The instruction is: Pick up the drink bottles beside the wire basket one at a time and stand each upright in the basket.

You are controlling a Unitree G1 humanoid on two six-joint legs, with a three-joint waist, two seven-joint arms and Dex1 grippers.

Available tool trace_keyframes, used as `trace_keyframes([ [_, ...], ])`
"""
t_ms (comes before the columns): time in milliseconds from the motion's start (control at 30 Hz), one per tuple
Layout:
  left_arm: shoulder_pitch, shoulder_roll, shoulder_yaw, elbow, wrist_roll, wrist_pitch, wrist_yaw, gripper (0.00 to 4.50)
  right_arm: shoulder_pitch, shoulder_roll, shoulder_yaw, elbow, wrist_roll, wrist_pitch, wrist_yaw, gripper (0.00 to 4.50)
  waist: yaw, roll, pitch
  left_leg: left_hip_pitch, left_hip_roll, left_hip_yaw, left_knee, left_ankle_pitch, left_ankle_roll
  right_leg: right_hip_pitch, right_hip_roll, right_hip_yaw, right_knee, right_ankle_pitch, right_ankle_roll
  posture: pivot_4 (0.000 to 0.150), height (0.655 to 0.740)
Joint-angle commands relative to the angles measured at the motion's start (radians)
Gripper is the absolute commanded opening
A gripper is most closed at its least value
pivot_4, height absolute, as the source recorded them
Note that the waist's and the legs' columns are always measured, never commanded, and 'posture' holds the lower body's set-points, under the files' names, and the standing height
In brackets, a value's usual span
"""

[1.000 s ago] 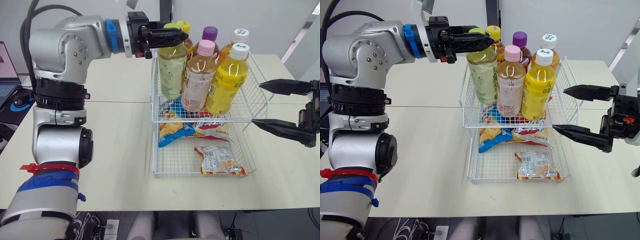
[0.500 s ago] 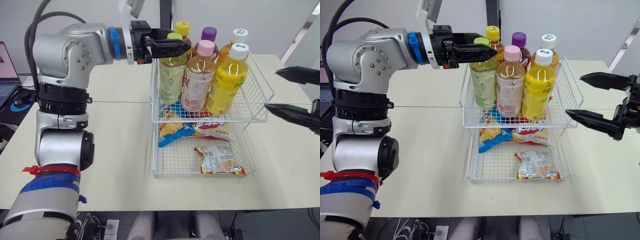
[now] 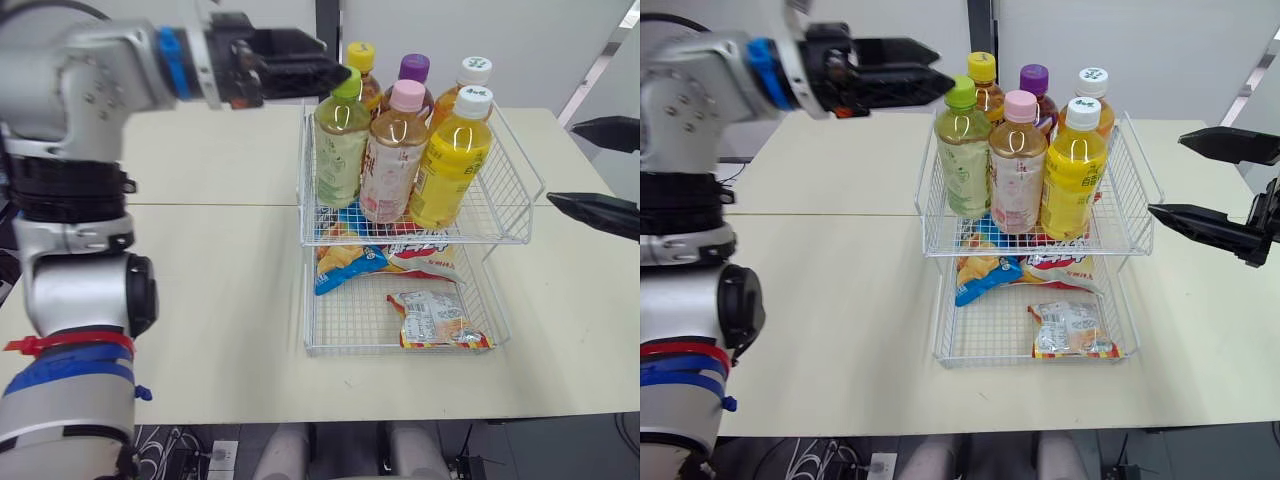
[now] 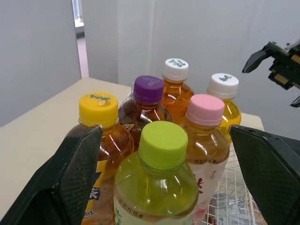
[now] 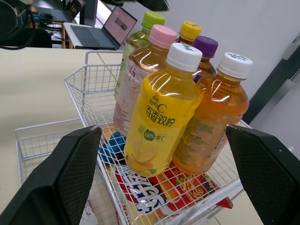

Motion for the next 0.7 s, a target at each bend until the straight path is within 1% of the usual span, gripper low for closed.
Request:
trace_keyframes([
  [33, -0.029, 0.077, 0.050, -0.050, -0.022, 0.021, -0.011, 4.47, -0.037, -0.023, 0.003, 0.024, -0.017, -0.028, 0.016, 4.50, -0.002, 0.000, 0.000, 0.000, 0.000, 0.000, 0.000, 0.000, 0.000, 0.000, 0.000, 0.000, 0.000, 0.000, 0.000, 0.150, 0.7400],
  [167, 0.028, 0.188, 0.059, -0.084, 0.013, -0.005, 0.005, 4.47, -0.078, -0.028, 0.029, 0.060, -0.035, -0.041, 0.031, 4.50, -0.005, 0.000, 0.000, 0.001, 0.000, 0.000, 0.000, 0.000, 0.000, 0.000, 0.000, 0.000, 0.000, 0.000, 0.000, 0.150, 0.7400],
  [300, 0.139, 0.297, 0.104, -0.117, 0.063, -0.054, 0.056, 4.47, -0.113, -0.034, 0.054, 0.100, -0.064, -0.063, 0.047, 4.50, -0.006, 0.001, 0.000, 0.001, 0.000, 0.000, -0.001, 0.000, 0.000, 0.000, 0.000, 0.001, 0.000, 0.000, 0.000, 0.150, 0.7400],
  [400, 0.259, 0.362, 0.159, -0.152, 0.085, -0.094, 0.087, 4.47, -0.138, -0.036, 0.076, 0.139, -0.095, -0.092, 0.063, 4.50, -0.007, 0.001, 0.000, 0.001, 0.001, 0.001, -0.001, 0.000, 0.000, 0.000, 0.000, 0.001, 0.000, 0.000, 0.000, 0.150, 0.7400],
  [467, 0.380, 0.399, 0.214, -0.179, 0.111, -0.131, 0.116, 4.47, -0.158, -0.038, 0.093, 0.170, -0.126, -0.118, 0.067, 4.50, -0.007, 0.001, 0.000, 0.001, 0.001, 0.001, -0.001, 0.000, 0.000, -0.001, 0.000, 0.001, 0.000, 0.000, 0.000, 0.150, 0.7400],
  [567, 0.532, 0.427, 0.278, -0.217, 0.140, -0.187, 0.146, 4.47, -0.181, -0.031, 0.112, 0.212, -0.181, -0.167, 0.060, 4.50, -0.006, 0.001, 0.000, 0.001, 0.001, 0.002, -0.001, 0.000, 0.000, -0.001, 0.000, 0.002, 0.000, 0.000, 0.000, 0.150, 0.7400],
  [700, 0.691, 0.398, 0.378, -0.224, 0.146, -0.240, 0.206, 4.47, -0.173, -0.015, 0.121, 0.284, -0.265, -0.248, 0.050, 4.50, -0.002, 0.001, 0.000, 0.001, 0.001, 0.001, -0.001, 0.000, 0.000, -0.001, 0.000, 0.001, 0.000, 0.000, 0.000, 0.150, 0.7400],
])
